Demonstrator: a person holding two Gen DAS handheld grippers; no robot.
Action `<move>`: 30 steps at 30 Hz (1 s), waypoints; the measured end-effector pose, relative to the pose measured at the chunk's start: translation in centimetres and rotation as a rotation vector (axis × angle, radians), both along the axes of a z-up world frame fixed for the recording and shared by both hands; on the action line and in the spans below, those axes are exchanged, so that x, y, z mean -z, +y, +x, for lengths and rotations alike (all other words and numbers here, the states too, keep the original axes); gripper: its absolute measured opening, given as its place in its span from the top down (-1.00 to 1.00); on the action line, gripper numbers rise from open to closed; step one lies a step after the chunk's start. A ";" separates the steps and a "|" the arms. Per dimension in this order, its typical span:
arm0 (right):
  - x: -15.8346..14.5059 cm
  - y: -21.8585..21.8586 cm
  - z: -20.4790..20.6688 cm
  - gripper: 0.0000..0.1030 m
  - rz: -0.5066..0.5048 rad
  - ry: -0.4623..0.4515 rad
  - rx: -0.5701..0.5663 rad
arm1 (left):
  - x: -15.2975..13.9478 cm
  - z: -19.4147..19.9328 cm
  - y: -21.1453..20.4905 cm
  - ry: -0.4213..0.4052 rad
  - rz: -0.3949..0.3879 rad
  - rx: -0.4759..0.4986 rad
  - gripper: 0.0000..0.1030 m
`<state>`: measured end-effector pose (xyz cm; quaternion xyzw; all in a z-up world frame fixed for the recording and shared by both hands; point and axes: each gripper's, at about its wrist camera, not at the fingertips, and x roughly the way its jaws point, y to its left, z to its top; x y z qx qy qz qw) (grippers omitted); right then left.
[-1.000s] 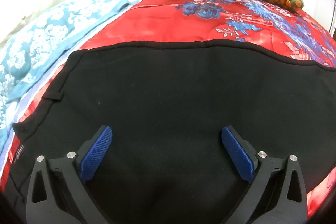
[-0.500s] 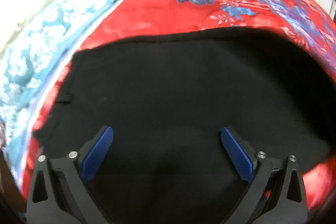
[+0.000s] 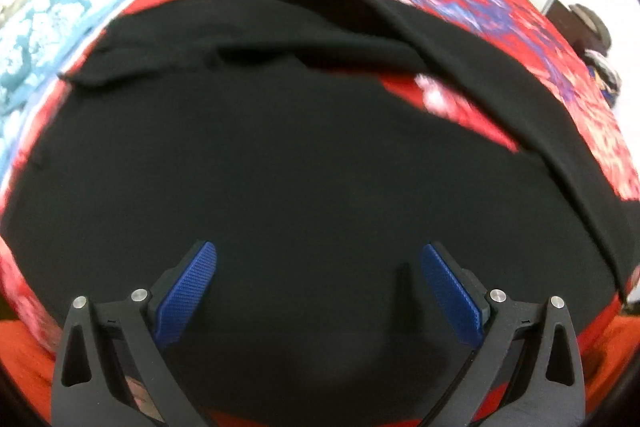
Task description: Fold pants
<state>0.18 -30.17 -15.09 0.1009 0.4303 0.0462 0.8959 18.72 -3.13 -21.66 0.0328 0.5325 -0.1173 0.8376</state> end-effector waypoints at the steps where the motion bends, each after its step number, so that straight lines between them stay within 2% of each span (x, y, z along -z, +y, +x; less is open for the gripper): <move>1: 1.3 1.5 1.1 -1.00 -0.001 0.009 -0.049 | 0.4 -0.2 -0.1 -0.019 0.024 0.014 -0.99; 2: 2.6 2.8 2.4 -1.00 -0.008 0.030 -0.098 | 0.8 -0.5 -0.1 -0.041 0.044 0.024 -0.99; 4: 5.1 4.0 4.3 -1.00 -0.053 0.062 -0.127 | 1.1 -0.6 0.4 -0.075 0.028 0.043 -0.99; 7: 8.7 3.9 5.4 -1.00 -0.148 0.126 -0.048 | 1.4 -0.6 0.8 -0.080 0.007 0.075 -0.99; 8: 8.7 4.0 4.7 -1.00 -0.166 0.067 -0.023 | 1.4 -0.7 0.7 -0.084 0.011 0.083 -0.99; 9: 8.6 4.4 4.3 -1.00 -0.179 0.055 -0.003 | 1.4 -0.7 0.8 -0.084 0.013 0.085 -0.99; 15: 8.3 5.0 4.8 -1.00 -0.205 0.119 0.066 | 1.6 -0.8 0.5 -0.093 0.017 0.077 -0.99; 20: 8.6 3.5 3.8 -1.00 -0.119 0.052 -0.025 | 1.7 -0.8 0.7 -0.093 0.015 0.079 -0.99; 22: 7.9 3.2 3.2 -1.00 -0.119 0.048 -0.062 | 1.7 -0.9 0.7 -0.093 0.016 0.080 -0.99; 24: 6.8 2.3 2.0 -0.99 -0.096 0.010 -0.013 | 1.7 -0.9 0.7 -0.095 0.017 0.081 -0.99; 27: 5.7 0.4 0.0 -0.99 0.041 -0.094 0.067 | 1.7 -1.0 0.7 -0.102 0.020 0.075 -0.99; 30: 6.7 -1.2 0.1 -0.99 0.171 -0.076 0.085 | 1.8 -1.0 0.6 -0.109 0.025 0.065 -0.99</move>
